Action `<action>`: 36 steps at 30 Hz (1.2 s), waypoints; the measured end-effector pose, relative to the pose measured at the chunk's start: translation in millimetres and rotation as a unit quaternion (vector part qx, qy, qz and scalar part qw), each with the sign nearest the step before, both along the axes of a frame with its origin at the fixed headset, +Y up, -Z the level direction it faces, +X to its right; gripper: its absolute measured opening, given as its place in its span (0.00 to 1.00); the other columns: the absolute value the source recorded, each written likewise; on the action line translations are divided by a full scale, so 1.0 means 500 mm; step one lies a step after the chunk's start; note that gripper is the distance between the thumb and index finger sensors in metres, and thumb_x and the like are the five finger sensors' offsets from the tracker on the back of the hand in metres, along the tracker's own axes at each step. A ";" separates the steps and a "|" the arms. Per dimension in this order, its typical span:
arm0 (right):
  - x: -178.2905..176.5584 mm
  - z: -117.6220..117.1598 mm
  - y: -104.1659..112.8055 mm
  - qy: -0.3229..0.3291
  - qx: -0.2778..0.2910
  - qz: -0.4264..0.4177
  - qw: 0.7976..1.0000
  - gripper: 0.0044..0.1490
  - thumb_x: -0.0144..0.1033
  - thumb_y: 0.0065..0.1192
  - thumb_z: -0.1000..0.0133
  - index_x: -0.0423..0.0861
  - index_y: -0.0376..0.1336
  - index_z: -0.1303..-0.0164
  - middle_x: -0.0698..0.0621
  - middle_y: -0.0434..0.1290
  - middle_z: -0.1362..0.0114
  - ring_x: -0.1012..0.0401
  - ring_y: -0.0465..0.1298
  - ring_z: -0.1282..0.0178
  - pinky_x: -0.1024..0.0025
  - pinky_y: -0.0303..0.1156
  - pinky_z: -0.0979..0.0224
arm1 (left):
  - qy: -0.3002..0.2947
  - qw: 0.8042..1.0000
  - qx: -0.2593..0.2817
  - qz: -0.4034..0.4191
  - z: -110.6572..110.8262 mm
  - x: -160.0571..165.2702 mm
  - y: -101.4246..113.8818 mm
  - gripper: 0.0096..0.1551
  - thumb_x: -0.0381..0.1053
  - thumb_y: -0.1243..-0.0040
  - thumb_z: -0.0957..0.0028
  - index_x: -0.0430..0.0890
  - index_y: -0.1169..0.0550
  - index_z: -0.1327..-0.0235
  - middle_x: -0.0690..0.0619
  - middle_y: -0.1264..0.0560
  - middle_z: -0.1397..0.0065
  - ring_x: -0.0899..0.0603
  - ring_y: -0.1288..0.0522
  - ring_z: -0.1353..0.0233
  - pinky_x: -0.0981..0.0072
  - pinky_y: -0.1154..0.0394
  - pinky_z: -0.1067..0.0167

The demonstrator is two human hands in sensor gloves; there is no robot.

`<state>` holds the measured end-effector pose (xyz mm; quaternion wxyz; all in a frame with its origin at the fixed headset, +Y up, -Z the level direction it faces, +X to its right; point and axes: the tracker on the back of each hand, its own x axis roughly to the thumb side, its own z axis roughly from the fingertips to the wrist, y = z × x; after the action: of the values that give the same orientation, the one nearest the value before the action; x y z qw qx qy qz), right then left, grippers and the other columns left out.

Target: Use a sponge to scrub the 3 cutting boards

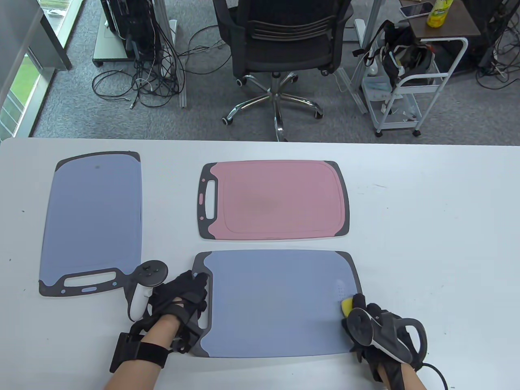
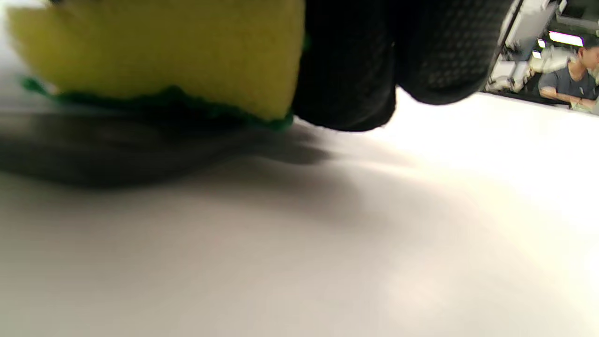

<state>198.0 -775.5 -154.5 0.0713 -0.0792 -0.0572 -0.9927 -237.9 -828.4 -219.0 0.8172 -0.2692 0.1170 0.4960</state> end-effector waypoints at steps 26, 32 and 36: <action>-0.128 0.069 -0.007 0.191 0.047 0.008 0.981 0.52 0.67 0.51 0.53 0.42 0.57 0.27 0.50 0.74 0.50 0.62 0.79 0.61 0.58 0.77 0.48 | 0.015 1.000 -0.005 0.023 0.002 -0.010 0.000 0.30 0.67 0.47 0.36 0.45 0.28 0.35 0.61 0.18 0.51 0.61 0.12 0.63 0.73 0.10 0.67; 0.036 0.059 -0.008 0.078 0.035 -0.001 0.996 0.49 0.65 0.53 0.52 0.44 0.59 0.27 0.50 0.75 0.49 0.60 0.79 0.59 0.56 0.76 0.46 | 0.027 0.998 -0.024 0.050 0.003 -0.018 -0.006 0.30 0.67 0.44 0.39 0.46 0.26 0.36 0.60 0.17 0.52 0.60 0.11 0.63 0.71 0.09 0.66; 0.104 0.047 -0.014 -0.004 0.002 -0.071 0.997 0.48 0.63 0.58 0.50 0.46 0.57 0.25 0.47 0.74 0.44 0.57 0.78 0.54 0.53 0.74 0.42 | 0.031 0.990 -0.074 0.113 0.009 -0.029 -0.016 0.32 0.67 0.42 0.41 0.48 0.28 0.33 0.59 0.16 0.51 0.56 0.10 0.60 0.67 0.09 0.63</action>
<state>250.1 -782.3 -130.8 0.0003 -0.0788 -0.0496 -0.9957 -252.2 -836.6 -214.5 0.7296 -0.3251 0.1476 0.5832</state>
